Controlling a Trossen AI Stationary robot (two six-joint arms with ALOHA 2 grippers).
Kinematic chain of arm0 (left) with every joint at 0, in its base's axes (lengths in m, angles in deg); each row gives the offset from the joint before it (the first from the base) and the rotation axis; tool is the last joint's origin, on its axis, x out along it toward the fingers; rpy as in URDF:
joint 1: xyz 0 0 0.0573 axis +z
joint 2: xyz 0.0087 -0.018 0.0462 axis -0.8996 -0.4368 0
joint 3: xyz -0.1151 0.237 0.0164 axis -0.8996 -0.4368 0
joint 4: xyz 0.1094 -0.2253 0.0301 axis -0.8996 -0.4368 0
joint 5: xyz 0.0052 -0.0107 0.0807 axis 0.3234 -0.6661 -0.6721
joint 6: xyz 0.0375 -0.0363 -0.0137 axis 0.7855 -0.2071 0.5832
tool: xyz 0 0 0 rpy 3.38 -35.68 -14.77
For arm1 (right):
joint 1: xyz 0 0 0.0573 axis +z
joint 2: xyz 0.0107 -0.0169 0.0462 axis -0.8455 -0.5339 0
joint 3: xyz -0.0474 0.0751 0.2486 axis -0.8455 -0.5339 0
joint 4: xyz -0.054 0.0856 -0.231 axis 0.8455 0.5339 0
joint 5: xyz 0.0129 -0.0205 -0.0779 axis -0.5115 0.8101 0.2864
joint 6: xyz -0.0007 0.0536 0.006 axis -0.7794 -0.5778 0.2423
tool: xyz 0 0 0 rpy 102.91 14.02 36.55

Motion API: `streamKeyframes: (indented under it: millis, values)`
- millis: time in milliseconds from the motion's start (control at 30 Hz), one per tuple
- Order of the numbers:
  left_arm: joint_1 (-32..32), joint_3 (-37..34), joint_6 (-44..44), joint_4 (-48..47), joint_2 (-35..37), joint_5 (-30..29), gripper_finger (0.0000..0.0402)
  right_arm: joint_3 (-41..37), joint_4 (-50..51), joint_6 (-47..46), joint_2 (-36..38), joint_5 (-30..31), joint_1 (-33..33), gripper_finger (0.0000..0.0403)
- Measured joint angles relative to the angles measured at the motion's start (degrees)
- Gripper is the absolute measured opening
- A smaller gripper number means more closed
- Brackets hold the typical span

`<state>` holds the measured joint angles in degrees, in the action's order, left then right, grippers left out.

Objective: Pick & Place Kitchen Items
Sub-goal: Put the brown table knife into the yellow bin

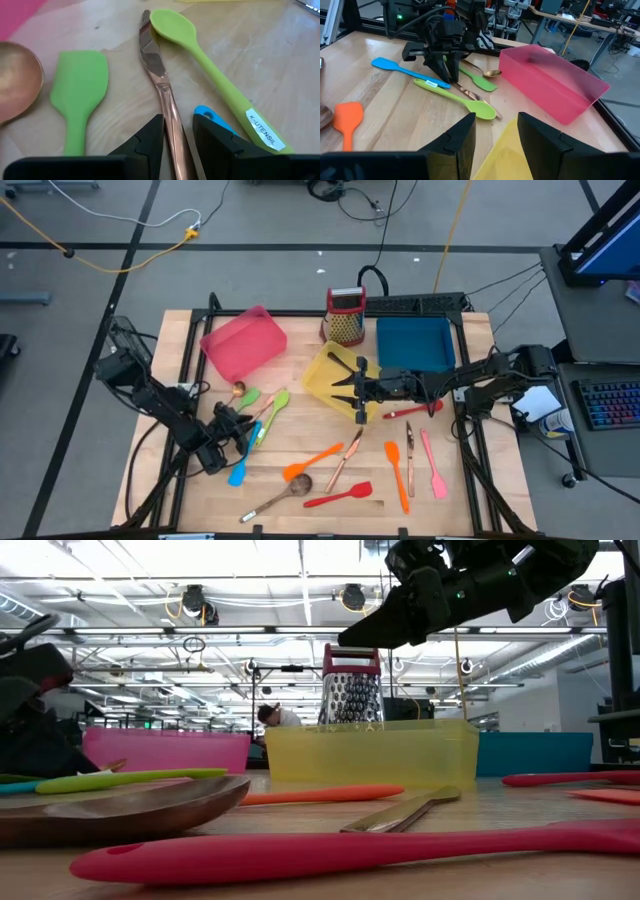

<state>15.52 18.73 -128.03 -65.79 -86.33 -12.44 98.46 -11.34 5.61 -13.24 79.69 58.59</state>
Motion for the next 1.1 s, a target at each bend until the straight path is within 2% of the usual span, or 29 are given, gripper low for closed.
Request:
streamKeyframes:
  millis: [267,467,967,1100]
  values:
    - [0.13,0.07,-0.37,-2.74,-0.01,-0.07,0.0115,0.00,-0.24,0.04,0.00,0.00,0.00,0.0139]
    - [0.57,-0.13,-4.80,-4.12,-0.17,-2.04,0.0115,0.00,-0.24,0.06,0.00,0.00,0.00,0.0139]
    - [1.06,-0.11,-1.11,-3.47,-0.04,-0.88,0.0115,0.00,-1.10,3.03,0.00,0.00,0.00,0.0139]
    - [1.24,-0.11,-1.36,-3.45,-0.04,-0.90,0.0095,0.00,-2.05,3.03,0.00,0.00,0.00,0.0139]
